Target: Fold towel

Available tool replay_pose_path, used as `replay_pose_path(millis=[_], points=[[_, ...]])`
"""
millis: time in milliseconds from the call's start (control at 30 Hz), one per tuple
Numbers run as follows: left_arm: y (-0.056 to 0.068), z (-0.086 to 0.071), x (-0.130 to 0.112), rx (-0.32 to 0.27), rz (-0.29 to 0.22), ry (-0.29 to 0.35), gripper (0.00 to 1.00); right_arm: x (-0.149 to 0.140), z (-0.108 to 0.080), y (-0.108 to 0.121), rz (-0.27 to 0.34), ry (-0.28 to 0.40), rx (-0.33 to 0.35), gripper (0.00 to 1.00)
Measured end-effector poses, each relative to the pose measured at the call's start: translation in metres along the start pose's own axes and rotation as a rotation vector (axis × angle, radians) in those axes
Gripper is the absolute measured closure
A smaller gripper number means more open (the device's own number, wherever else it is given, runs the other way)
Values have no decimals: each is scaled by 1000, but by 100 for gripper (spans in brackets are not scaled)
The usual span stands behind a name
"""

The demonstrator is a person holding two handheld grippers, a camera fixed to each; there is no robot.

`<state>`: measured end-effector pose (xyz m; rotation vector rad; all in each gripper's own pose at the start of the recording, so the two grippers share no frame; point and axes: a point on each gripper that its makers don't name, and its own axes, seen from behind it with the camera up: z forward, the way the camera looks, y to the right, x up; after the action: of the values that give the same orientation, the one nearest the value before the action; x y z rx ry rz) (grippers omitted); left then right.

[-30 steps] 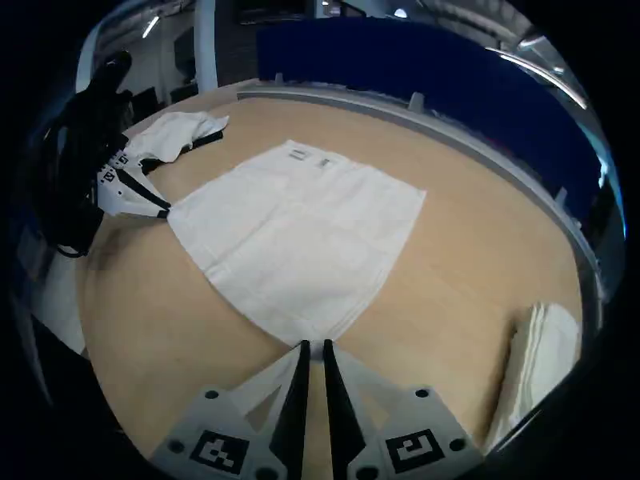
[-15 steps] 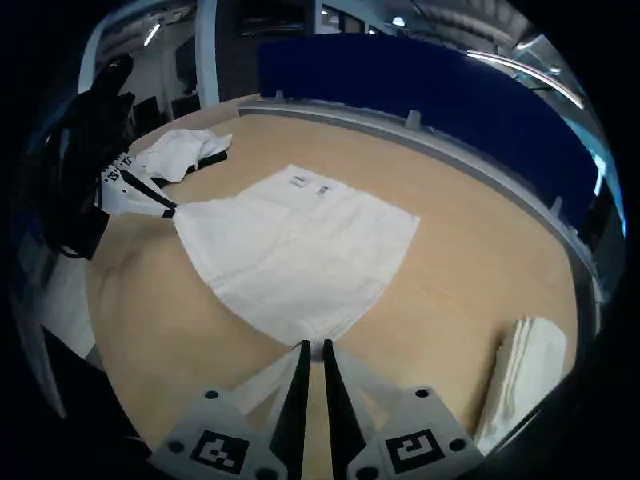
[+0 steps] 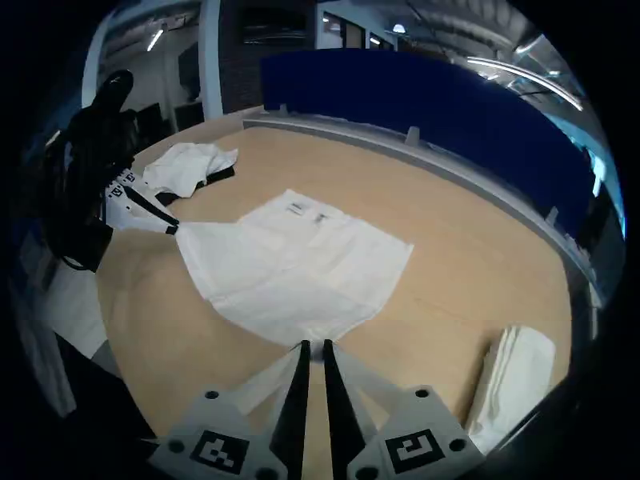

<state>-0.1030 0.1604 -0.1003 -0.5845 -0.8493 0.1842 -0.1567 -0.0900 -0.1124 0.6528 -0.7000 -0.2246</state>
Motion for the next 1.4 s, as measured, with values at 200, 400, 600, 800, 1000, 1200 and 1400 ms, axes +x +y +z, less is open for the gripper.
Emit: replay_pose_path(millis=[200,400,600,800,1000,1200,1400], points=[[2,-9,1,-2,-14,7,91,4,-8,-1,3,5,0,88],[-1,-9,6,0,-30,14,91,6,-8,2,3,4,-1,88],[-9,-6,18,9,-29,24,91,15,-3,13,-3,11,-12,88],[-22,3,36,24,-32,33,91,29,9,30,4,20,-24,88],[-37,18,58,31,-40,49,91,45,26,50,8,27,-43,88],[-51,33,76,35,-37,55,91,58,47,68,18,26,-55,88],[-61,50,86,40,-31,53,91,63,66,81,33,20,-65,88]])
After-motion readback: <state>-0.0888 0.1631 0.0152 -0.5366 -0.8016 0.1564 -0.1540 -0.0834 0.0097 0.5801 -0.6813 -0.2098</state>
